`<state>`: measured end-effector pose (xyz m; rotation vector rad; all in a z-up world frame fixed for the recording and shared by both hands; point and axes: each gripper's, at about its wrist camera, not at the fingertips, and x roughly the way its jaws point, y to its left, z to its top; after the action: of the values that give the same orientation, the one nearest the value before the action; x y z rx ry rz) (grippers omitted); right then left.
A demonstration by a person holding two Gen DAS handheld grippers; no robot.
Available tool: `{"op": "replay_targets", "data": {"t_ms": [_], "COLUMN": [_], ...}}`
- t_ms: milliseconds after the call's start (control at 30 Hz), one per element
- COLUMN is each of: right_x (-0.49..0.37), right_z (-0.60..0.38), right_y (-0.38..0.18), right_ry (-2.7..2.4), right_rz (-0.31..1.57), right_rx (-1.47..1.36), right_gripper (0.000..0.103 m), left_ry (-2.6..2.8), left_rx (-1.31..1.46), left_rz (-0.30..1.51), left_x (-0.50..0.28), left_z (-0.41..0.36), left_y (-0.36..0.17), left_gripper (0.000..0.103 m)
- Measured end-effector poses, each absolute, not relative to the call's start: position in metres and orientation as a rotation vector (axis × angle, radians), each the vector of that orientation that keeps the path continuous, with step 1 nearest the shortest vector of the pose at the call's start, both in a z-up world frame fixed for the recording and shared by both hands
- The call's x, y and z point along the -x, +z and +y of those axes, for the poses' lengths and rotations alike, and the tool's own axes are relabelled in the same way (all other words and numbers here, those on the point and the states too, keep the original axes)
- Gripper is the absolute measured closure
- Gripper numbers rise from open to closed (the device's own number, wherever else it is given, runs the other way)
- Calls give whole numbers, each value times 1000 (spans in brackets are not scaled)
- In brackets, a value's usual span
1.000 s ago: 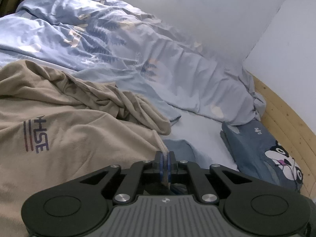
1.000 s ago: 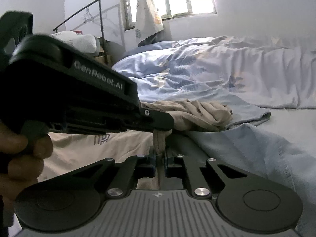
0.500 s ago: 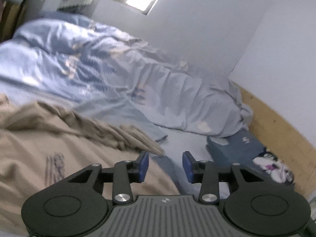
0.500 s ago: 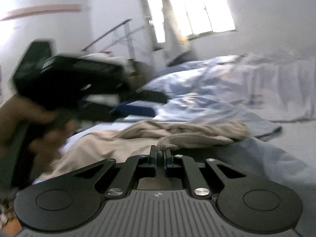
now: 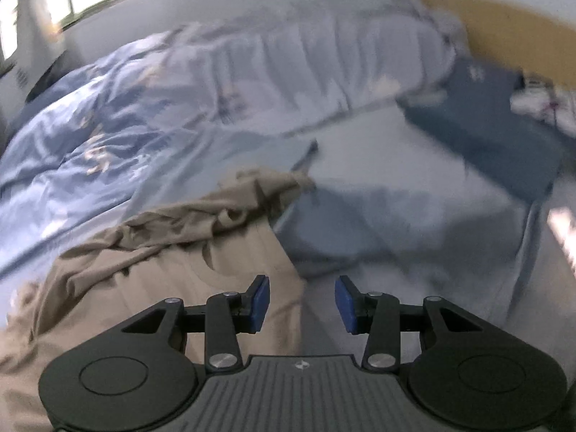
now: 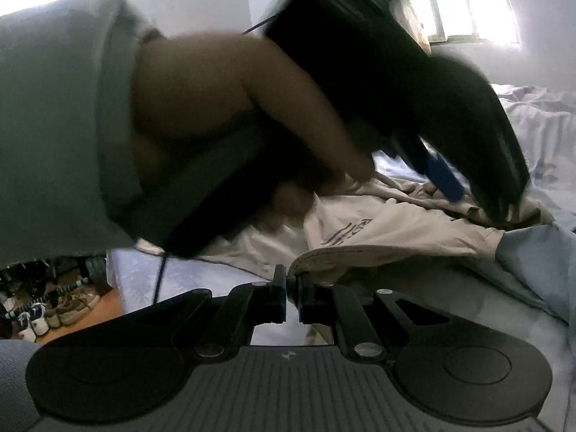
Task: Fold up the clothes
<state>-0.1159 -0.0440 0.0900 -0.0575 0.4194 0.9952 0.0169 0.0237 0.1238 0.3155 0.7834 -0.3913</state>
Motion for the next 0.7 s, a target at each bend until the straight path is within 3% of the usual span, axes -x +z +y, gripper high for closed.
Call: {"op": "replay_targets", "data": {"t_ms": [267, 333, 433, 700], "right_x": [112, 112, 111, 104], "right_z": [-49, -51, -54, -73], "right_y": [91, 92, 92, 102], "right_ry": [993, 990, 983, 938], "right_rz": [416, 413, 407, 362], "right_rx": [63, 67, 74, 56], "right_gripper": [96, 96, 96, 97], "left_ry": [-379, -342, -296, -279], "left_rx": [-545, -587, -604, -379], "left_rz": [886, 900, 903, 760], "left_x": [-20, -22, -27, -23], "left_z": [-4, -4, 2, 29], "left_y": [93, 89, 89, 128], "left_gripper": [65, 81, 97, 102]}}
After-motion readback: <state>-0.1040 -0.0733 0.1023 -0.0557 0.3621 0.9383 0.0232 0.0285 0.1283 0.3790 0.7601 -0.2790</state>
